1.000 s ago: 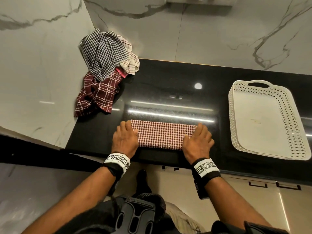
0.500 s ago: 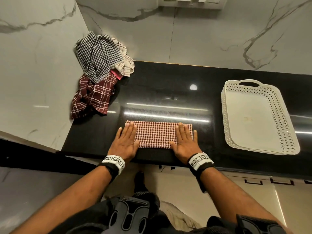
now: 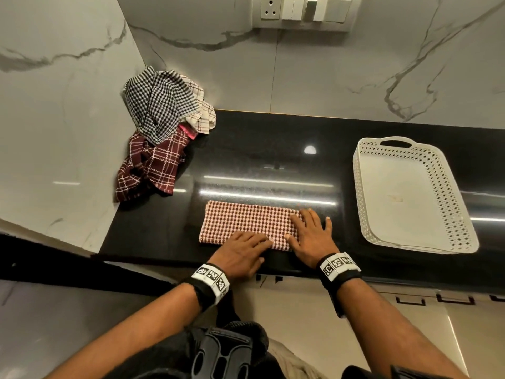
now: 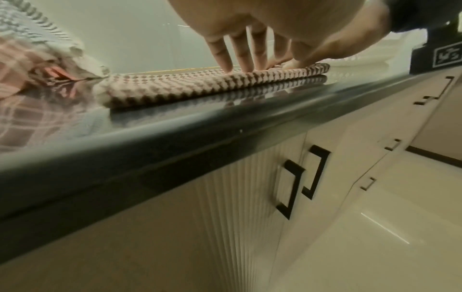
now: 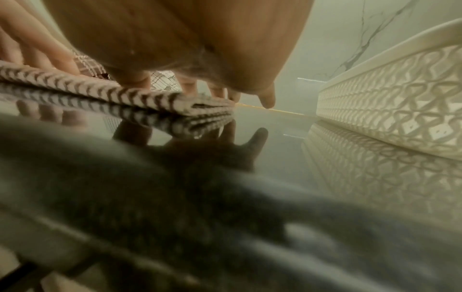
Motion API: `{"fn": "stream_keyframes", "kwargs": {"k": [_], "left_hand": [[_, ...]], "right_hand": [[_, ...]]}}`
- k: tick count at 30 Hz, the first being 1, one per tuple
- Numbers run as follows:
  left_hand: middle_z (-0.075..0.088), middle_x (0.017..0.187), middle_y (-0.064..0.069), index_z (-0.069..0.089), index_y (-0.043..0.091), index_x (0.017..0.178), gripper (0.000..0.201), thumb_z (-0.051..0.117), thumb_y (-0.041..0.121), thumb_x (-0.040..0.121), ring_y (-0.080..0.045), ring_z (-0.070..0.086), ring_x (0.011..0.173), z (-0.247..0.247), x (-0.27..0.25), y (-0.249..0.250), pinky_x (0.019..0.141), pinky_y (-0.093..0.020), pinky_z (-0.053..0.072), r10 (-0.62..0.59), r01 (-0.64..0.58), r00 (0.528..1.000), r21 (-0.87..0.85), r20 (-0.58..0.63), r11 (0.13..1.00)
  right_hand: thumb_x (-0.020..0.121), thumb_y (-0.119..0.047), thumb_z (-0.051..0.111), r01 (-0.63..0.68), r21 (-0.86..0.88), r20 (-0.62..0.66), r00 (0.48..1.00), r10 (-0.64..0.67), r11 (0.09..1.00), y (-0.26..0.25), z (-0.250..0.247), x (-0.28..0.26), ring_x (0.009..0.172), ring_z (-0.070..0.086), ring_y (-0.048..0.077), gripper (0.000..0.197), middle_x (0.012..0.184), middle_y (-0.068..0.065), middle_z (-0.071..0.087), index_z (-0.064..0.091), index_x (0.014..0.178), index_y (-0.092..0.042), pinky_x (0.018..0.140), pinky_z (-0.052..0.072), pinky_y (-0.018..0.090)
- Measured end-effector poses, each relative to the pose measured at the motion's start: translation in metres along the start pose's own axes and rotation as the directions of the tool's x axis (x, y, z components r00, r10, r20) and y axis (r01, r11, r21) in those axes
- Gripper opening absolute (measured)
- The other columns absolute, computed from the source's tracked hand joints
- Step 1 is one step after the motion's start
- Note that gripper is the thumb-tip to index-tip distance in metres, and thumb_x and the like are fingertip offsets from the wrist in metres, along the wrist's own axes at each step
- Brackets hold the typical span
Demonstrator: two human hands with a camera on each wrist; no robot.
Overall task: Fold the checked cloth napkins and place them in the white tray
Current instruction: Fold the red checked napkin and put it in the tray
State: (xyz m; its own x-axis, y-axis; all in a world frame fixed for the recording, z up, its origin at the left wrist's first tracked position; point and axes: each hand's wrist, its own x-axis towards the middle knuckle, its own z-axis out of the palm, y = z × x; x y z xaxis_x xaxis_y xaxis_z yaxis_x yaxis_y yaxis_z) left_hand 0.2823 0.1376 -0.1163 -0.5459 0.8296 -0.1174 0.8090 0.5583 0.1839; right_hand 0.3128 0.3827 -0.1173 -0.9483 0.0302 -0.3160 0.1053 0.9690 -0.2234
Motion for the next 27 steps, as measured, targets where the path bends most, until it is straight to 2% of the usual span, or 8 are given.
{"fn": "stream_keyframes", "kwargs": {"k": [3,5,9,12,16,19,23,27], "left_hand": [[0.055,0.14,0.004,0.056,0.027,0.135,0.047,0.036,0.042,0.095,-0.021,0.051,0.126,-0.007,0.009,-0.01,0.108,-0.045,0.033,-0.09,0.092,0.994,0.03,-0.056,0.995],[0.053,0.142,0.004,0.056,0.028,0.134,0.047,0.036,0.037,0.093,-0.023,0.046,0.133,-0.015,0.014,-0.024,0.114,-0.049,0.027,-0.139,0.142,0.988,0.049,-0.066,0.989],[0.017,0.165,0.003,0.03,0.028,0.152,0.064,0.048,0.022,0.091,-0.022,0.008,0.153,-0.026,0.009,-0.044,0.124,-0.048,0.006,-0.208,0.205,0.969,0.042,0.134,0.978],[-0.005,0.166,0.004,0.007,0.023,0.159,0.088,0.057,0.022,0.086,-0.019,-0.009,0.153,-0.02,-0.013,-0.04,0.125,-0.042,-0.003,-0.152,0.144,0.97,0.059,0.189,0.988],[-0.013,0.164,0.004,-0.001,0.023,0.159,0.101,0.057,0.029,0.077,-0.013,-0.012,0.152,-0.001,-0.039,-0.026,0.124,-0.037,-0.006,-0.117,0.108,0.964,0.054,0.237,0.993],[-0.002,0.165,0.003,0.009,0.022,0.159,0.101,0.063,0.032,0.074,-0.014,-0.001,0.152,0.014,-0.046,-0.022,0.124,-0.038,0.002,-0.13,0.128,0.983,0.027,0.129,0.991],[0.048,0.151,0.001,0.048,0.024,0.141,0.079,0.08,0.015,0.07,-0.025,0.049,0.135,0.032,-0.058,-0.016,0.109,-0.049,0.043,-0.139,0.129,0.986,-0.107,-0.089,0.986],[0.065,0.125,0.003,0.066,0.025,0.117,0.044,0.071,0.009,0.077,-0.018,0.058,0.115,0.033,-0.062,-0.005,0.097,-0.042,0.051,-0.277,0.168,0.929,-0.39,-0.244,0.905]], "right_hand": [[0.093,-0.062,0.03,-0.047,-0.043,-0.083,0.996,0.043,0.998,-0.001,0.0,-0.028,0.135,0.031,0.028,0.062,0.146,0.007,0.036,0.035,0.145,-0.029,0.113,0.02,0.057],[0.089,-0.064,0.026,-0.024,-0.054,-0.099,0.995,0.018,0.998,-0.014,0.009,-0.052,0.123,0.039,0.026,0.063,0.132,0.004,0.045,0.041,0.139,-0.029,0.107,0.028,0.052],[0.086,-0.064,0.039,0.111,-0.046,-0.128,0.985,-0.116,0.993,-0.05,0.033,-0.076,0.117,0.043,0.025,0.063,0.125,0.002,0.048,0.047,0.135,-0.026,0.101,0.034,0.048],[0.082,-0.064,0.051,0.198,-0.003,-0.164,0.967,-0.196,0.98,-0.048,0.044,-0.07,0.138,0.033,0.029,0.075,0.147,0.006,0.037,0.04,0.144,-0.024,0.113,0.027,0.053],[0.084,-0.052,0.066,0.331,-0.044,-0.005,0.944,-0.331,0.943,-0.033,0.046,-0.052,0.152,-0.012,0.021,0.101,0.167,0.004,-0.004,0.006,0.159,-0.02,0.121,-0.006,0.052],[0.085,-0.032,0.069,0.379,-0.107,-0.017,0.924,-0.383,0.919,-0.026,0.05,-0.048,0.154,0.001,0.022,0.095,0.167,0.004,0.006,0.012,0.159,-0.019,0.12,-0.003,0.052],[0.08,-0.017,0.073,0.431,0.036,-0.224,0.883,-0.413,0.901,-0.018,0.065,-0.059,0.145,0.035,0.019,0.07,0.154,0.0,0.044,0.046,0.144,-0.024,0.118,0.021,0.053],[0.088,-0.013,0.063,0.339,0.448,-0.372,0.912,-0.172,0.827,-0.026,0.062,-0.069,0.114,0.061,0.01,0.032,0.12,-0.008,0.069,0.068,0.116,-0.026,0.103,0.047,0.039]]}}
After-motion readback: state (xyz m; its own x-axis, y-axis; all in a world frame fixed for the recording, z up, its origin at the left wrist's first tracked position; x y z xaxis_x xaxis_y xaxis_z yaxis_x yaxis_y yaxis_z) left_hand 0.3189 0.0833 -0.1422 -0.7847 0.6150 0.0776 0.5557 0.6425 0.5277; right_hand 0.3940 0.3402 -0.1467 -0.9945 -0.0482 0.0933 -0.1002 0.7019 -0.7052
